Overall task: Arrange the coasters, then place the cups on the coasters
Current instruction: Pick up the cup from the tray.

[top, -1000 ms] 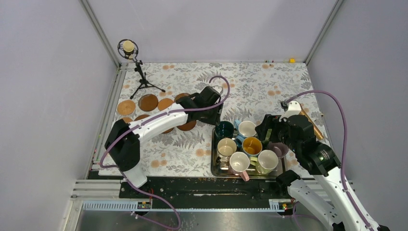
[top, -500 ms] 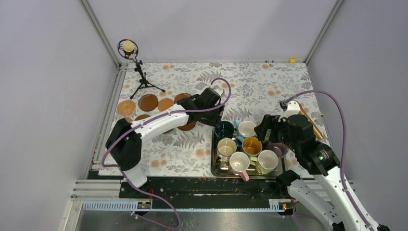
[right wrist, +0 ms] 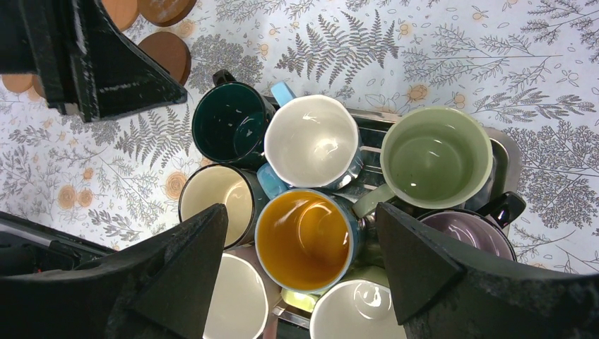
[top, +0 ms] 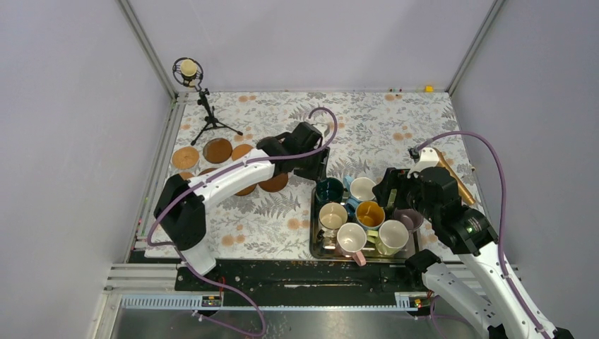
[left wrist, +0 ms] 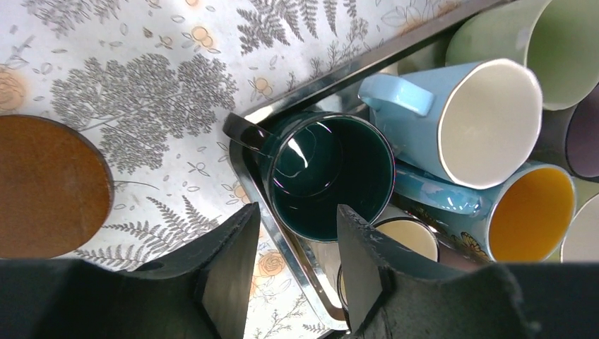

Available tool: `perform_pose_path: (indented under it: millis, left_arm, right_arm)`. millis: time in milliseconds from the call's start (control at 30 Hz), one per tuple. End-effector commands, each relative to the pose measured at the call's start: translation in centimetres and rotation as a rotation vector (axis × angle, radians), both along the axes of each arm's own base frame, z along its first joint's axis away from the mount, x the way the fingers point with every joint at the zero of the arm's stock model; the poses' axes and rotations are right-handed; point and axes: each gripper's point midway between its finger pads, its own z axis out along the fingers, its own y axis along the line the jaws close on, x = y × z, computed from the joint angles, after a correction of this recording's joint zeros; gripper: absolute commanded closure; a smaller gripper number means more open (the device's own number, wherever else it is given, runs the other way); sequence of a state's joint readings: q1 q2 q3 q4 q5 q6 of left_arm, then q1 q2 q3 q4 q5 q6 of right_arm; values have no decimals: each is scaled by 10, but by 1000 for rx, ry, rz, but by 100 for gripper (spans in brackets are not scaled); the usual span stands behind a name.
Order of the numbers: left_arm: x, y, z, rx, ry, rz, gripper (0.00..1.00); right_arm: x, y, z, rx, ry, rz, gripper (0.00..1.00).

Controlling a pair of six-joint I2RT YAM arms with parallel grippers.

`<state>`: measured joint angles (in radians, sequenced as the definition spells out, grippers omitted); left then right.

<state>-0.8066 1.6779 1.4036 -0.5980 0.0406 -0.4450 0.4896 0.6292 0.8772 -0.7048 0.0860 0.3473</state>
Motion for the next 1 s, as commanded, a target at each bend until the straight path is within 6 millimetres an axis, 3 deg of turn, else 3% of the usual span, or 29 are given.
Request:
perform_pose_path:
  millis: [0,400,733,967]
  left_arm:
    - [-8,-17,-9,2,24,-17,55]
    - [-5,-8,-50,175,37,31,61]
    - [0,-9,-36,166,-12,48,59]
    - [-2,-15,-51,177,28,34,63]
  right_arm:
    - [3,2,6,10,-23,5,15]
    - [1,2,3,18,-19,7,15]
    - [2,3,2,17,-17,10,14]
    - [2,2,3,15,-22,6,14]
